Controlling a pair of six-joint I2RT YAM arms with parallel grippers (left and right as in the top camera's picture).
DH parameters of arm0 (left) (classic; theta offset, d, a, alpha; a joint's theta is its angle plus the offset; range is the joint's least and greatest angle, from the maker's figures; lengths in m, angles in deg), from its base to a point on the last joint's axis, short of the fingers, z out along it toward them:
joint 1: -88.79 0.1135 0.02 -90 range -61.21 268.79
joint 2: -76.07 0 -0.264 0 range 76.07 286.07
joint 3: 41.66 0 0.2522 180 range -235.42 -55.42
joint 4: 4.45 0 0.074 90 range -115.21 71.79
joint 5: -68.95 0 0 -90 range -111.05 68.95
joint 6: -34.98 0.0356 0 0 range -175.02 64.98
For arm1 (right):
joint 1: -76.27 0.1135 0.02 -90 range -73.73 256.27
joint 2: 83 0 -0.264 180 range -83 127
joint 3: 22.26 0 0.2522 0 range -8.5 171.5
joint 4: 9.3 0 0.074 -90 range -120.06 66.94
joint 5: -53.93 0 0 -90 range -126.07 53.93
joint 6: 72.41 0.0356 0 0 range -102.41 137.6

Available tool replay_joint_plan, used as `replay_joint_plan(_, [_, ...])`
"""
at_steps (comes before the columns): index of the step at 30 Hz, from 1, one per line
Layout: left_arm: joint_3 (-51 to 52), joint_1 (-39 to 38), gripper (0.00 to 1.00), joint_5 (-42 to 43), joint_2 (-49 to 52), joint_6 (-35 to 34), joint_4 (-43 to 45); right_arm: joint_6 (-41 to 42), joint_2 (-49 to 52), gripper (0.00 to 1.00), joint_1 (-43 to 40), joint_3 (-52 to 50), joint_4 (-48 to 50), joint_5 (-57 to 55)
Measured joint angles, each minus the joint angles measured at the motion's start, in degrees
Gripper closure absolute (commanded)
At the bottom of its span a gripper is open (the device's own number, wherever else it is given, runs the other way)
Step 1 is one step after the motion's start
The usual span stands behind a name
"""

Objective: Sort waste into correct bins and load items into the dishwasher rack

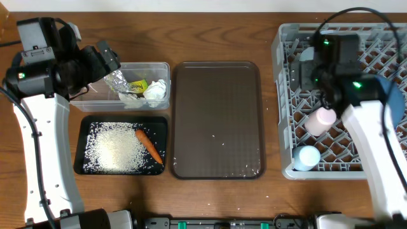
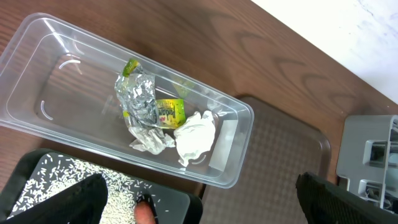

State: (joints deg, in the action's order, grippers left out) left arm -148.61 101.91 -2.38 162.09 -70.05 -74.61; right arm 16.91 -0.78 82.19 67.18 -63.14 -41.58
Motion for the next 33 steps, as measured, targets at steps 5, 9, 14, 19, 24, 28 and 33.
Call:
replay_joint_plan(5, [0.0,0.0,0.01,0.0,0.0,0.0,0.0,0.0,-10.6,0.01,0.0,0.0,0.0,-0.2])
replay_joint_plan(9, [0.0,0.0,0.01,0.0,0.0,0.0,0.0,0.0,-19.5,0.01,0.0,0.0,0.0,-0.3])
replay_joint_plan(14, [0.0,0.0,0.01,0.0,0.0,0.0,0.0,0.0,-30.2,0.01,0.0,0.0,0.0,-0.3])
replay_joint_plan(19, [0.0,0.0,0.01,0.0,0.0,0.0,0.0,0.0,-40.2,0.01,0.0,0.0,0.1,-0.4])
replay_joint_plan(24, [0.0,0.0,0.01,0.0,0.0,0.0,0.0,0.0,-47.9,0.01,0.0,0.1,0.0,-0.5])
replay_joint_plan(28, [0.0,0.0,0.01,0.0,0.0,0.0,0.0,0.0,-54.1,0.01,0.0,0.2,-2.0,-0.5])
replay_joint_plan(33, [0.0,0.0,0.01,0.0,0.0,0.0,0.0,0.1,-63.0,0.01,0.0,0.3,-12.6,-0.4])
